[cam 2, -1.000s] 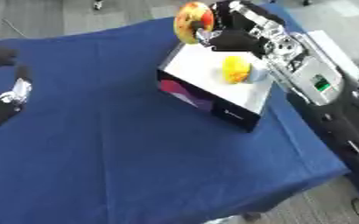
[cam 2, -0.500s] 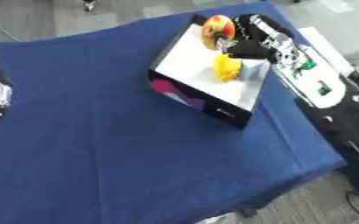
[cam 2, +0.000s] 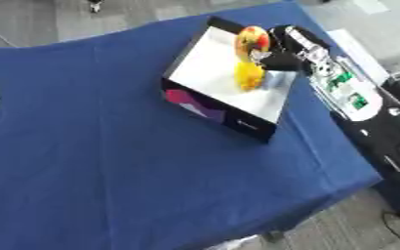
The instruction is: Pick up the objects with one hand, pass them to the other hand, and then place them into the box on the other side of the table.
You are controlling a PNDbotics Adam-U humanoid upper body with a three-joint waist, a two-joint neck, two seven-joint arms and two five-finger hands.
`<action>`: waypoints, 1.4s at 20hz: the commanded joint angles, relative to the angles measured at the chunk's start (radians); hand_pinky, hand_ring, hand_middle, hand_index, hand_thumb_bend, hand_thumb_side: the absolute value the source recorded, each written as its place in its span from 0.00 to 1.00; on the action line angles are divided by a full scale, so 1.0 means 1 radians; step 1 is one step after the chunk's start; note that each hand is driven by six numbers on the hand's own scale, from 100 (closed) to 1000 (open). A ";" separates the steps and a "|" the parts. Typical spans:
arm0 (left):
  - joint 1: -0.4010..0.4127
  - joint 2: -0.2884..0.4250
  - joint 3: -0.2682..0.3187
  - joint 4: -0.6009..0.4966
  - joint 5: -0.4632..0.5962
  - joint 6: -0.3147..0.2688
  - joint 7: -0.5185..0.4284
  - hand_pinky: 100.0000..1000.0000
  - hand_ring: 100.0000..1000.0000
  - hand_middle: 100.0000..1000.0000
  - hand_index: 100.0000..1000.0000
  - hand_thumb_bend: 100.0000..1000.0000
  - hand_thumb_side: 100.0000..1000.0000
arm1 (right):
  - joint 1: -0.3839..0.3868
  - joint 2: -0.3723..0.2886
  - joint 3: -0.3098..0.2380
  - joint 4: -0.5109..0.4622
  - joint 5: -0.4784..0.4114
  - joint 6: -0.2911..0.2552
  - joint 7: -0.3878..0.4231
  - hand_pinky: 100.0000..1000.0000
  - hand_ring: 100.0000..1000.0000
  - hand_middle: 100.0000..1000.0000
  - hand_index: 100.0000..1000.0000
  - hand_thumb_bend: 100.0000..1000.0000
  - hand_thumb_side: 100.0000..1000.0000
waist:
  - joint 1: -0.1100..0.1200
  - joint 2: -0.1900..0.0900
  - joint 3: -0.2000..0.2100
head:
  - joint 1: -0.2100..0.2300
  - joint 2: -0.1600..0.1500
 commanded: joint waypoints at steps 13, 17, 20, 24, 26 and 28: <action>-0.009 0.019 0.021 -0.021 0.007 0.002 0.013 0.82 0.68 0.66 0.74 0.03 0.53 | 0.004 -0.047 -0.049 -0.011 0.045 -0.115 0.029 0.92 0.99 1.00 1.00 0.00 0.69 | 0.013 -0.023 -0.004 | 0.029 -0.018; -0.007 0.019 0.023 -0.023 0.008 0.004 0.015 0.82 0.68 0.66 0.74 0.04 0.52 | 0.009 -0.045 -0.053 -0.028 0.043 -0.119 -0.001 0.92 0.99 1.00 1.00 0.00 0.69 | 0.016 -0.027 -0.006 | 0.033 -0.019; -0.006 0.020 0.026 -0.025 0.010 0.005 0.017 0.83 0.67 0.66 0.74 0.04 0.52 | 0.012 -0.041 -0.063 -0.044 0.020 -0.112 -0.015 0.93 0.99 1.00 1.00 0.00 0.65 | 0.016 -0.029 -0.008 | 0.035 -0.016; -0.003 0.025 0.036 -0.032 0.014 0.008 0.024 0.83 0.67 0.66 0.74 0.03 0.54 | 0.019 -0.030 -0.085 -0.090 -0.056 -0.111 -0.042 0.93 1.00 1.00 1.00 0.00 0.54 | 0.017 -0.031 -0.009 | 0.049 -0.012; 0.000 0.033 0.046 -0.039 0.021 0.010 0.029 0.83 0.67 0.66 0.75 0.02 0.55 | 0.028 -0.023 -0.100 -0.118 -0.119 -0.115 -0.053 0.93 1.00 1.00 1.00 0.00 0.55 | 0.017 -0.033 -0.009 | 0.059 -0.011; 0.006 0.044 0.058 -0.048 0.032 0.014 0.035 0.83 0.67 0.66 0.75 0.01 0.59 | 0.040 -0.015 -0.120 -0.147 -0.177 -0.123 -0.066 0.93 1.00 1.00 1.00 0.00 0.54 | 0.017 -0.034 -0.009 | 0.067 -0.011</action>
